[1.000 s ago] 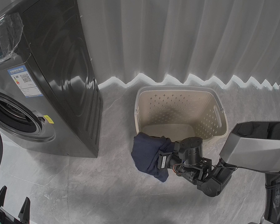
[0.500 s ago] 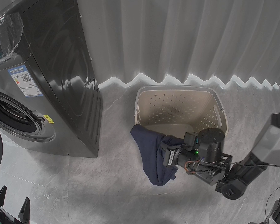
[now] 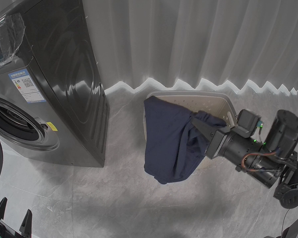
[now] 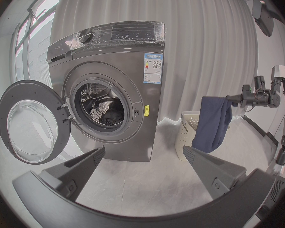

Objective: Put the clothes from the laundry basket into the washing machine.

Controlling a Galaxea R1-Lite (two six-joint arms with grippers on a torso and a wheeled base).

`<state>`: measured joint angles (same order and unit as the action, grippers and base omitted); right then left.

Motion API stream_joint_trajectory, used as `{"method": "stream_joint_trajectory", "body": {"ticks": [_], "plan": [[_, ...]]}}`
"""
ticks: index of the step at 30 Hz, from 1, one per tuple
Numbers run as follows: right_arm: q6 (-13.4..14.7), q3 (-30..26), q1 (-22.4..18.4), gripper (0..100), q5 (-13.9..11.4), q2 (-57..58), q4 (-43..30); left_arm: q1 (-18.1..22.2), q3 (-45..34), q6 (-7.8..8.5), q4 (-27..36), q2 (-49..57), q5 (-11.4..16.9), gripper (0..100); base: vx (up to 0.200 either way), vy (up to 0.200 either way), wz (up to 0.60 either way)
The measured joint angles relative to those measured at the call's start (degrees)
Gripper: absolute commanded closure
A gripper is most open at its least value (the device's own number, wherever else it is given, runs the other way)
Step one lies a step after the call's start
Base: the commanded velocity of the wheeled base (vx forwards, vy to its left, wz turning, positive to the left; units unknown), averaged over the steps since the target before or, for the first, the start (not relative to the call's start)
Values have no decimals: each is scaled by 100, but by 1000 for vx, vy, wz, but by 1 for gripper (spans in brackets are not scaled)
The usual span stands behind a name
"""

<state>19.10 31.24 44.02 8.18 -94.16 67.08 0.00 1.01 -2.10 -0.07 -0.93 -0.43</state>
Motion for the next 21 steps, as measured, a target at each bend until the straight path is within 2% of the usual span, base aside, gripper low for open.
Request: {"method": "stream_joint_trajectory", "body": {"ticks": [7, 11, 21], "plan": [[-518, 0, -244, 100, -151, 747, -88, 0, 0, 32, 0, 0, 13, 0, 0, 0, 0], [-789, 56, -343, 100, -167, 930, -121, 0, 0, 33, 0, 0, 21, 0, -200, 0, 0], [-811, 61, -466, 100, -173, 1221, -143, -5, 0, 18, 2, 0, 21, 0, -200, 0, 0]]}}
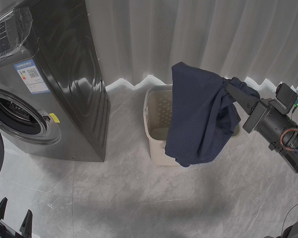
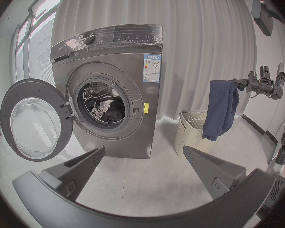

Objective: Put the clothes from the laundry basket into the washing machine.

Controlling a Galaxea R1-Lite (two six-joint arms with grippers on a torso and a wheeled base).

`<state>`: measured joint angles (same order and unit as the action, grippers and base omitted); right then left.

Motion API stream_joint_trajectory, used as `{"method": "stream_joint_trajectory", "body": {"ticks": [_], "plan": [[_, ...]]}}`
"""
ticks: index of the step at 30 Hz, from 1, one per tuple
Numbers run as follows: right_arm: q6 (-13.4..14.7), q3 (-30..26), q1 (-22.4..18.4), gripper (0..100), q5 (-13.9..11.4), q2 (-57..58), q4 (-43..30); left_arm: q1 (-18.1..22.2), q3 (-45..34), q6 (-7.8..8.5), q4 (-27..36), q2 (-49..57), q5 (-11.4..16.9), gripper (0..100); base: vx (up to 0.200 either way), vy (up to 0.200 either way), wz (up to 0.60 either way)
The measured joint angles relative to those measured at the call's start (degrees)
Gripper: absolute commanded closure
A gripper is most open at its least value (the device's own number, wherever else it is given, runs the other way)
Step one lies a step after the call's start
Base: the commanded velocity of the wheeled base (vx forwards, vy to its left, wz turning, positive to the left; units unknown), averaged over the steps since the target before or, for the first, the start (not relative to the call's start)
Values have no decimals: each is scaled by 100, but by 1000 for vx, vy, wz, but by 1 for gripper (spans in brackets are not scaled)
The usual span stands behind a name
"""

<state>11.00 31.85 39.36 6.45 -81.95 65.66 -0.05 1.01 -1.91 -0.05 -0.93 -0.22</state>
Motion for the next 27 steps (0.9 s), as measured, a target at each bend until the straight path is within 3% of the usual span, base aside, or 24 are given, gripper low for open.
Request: {"method": "stream_joint_trajectory", "body": {"ticks": [7, 27], "plan": [[0, -38, 49, 100, -5, 91, 2, 5, 0, 6, 0, 0, -7, 0, -29, 0, 0], [16, -101, 68, 100, -21, 74, 63, 5, 0, -32, 5, 0, -10, 0, 0, 200, 0]]}}
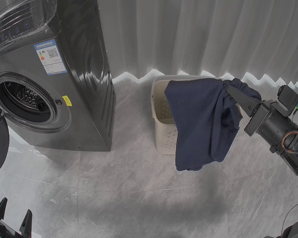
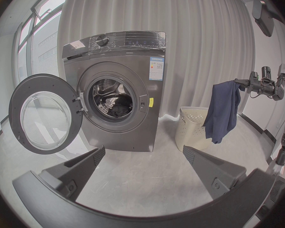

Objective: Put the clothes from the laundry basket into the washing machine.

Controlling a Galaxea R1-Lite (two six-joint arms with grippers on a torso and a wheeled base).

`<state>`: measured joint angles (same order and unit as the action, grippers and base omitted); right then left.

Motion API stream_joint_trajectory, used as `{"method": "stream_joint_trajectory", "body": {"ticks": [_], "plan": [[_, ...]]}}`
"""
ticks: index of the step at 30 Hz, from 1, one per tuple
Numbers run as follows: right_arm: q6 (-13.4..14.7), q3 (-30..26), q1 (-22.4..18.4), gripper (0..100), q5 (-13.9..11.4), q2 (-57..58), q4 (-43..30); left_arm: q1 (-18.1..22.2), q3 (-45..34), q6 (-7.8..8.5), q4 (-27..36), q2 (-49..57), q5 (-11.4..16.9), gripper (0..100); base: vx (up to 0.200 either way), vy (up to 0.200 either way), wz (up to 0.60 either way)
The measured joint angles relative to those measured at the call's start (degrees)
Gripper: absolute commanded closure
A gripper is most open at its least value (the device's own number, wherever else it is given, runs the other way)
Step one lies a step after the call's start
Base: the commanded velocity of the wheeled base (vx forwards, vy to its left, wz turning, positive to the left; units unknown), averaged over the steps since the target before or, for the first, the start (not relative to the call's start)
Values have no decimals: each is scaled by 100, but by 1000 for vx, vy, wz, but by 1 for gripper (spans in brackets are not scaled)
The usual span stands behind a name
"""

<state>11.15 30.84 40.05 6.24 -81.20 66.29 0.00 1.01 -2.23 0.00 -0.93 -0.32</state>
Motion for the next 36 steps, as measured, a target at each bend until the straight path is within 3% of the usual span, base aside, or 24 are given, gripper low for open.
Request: {"method": "stream_joint_trajectory", "body": {"ticks": [22, 31, 36], "plan": [[1, 18, 0, 100, -17, 6, 22, -16, 0, 5, 0, 0, 0, 0, 0, 200, 0], [1, 29, -6, 100, -17, 24, 20, -16, 0, 12, 2, 0, -1, 0, 0, 0, 0], [6, 27, -11, 100, -17, 22, 35, -16, 0, 18, 0, 0, 2, 0, -200, 0, 0]]}}
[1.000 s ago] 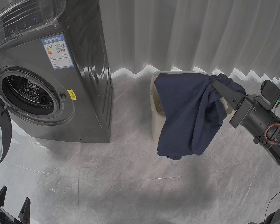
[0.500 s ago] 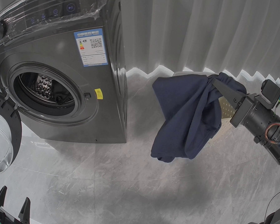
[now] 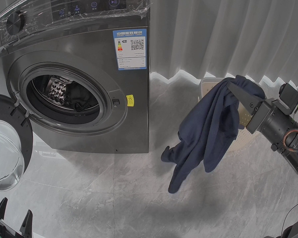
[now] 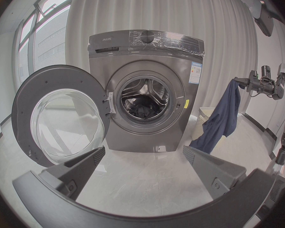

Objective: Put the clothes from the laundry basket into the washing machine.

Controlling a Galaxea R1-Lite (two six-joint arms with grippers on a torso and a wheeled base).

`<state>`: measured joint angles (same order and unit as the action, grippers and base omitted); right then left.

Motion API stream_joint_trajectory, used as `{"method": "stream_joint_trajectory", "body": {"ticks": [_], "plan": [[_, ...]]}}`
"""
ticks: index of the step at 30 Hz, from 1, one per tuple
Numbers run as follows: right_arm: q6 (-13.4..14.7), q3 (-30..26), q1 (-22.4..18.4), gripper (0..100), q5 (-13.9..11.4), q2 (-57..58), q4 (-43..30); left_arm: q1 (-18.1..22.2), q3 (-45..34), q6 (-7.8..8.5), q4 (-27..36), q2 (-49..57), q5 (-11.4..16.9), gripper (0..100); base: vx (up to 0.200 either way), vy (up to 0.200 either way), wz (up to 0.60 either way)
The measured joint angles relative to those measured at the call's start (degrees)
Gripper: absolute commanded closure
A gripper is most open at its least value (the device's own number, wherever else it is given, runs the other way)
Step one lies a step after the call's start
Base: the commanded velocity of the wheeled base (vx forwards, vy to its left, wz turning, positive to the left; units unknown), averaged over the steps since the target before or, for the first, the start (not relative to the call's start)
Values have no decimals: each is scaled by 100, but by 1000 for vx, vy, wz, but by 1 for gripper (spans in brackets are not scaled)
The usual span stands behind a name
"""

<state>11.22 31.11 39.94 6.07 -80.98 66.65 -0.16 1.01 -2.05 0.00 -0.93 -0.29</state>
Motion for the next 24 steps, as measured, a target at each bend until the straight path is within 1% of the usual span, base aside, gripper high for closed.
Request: {"method": "stream_joint_trajectory", "body": {"ticks": [13, 19, 24], "plan": [[22, -29, 0, 100, 0, -22, -2, -5, 0, -6, 0, -1, -2, 0, -200, 0, 0], [28, -49, 0, 100, -6, -41, -6, 0, 0, -11, 2, -4, -4, 0, 0, 0, 0], [30, -50, 2, 100, -9, -44, -9, -5, 0, -11, 0, -4, -4, 0, 0, 200, 0]]}}
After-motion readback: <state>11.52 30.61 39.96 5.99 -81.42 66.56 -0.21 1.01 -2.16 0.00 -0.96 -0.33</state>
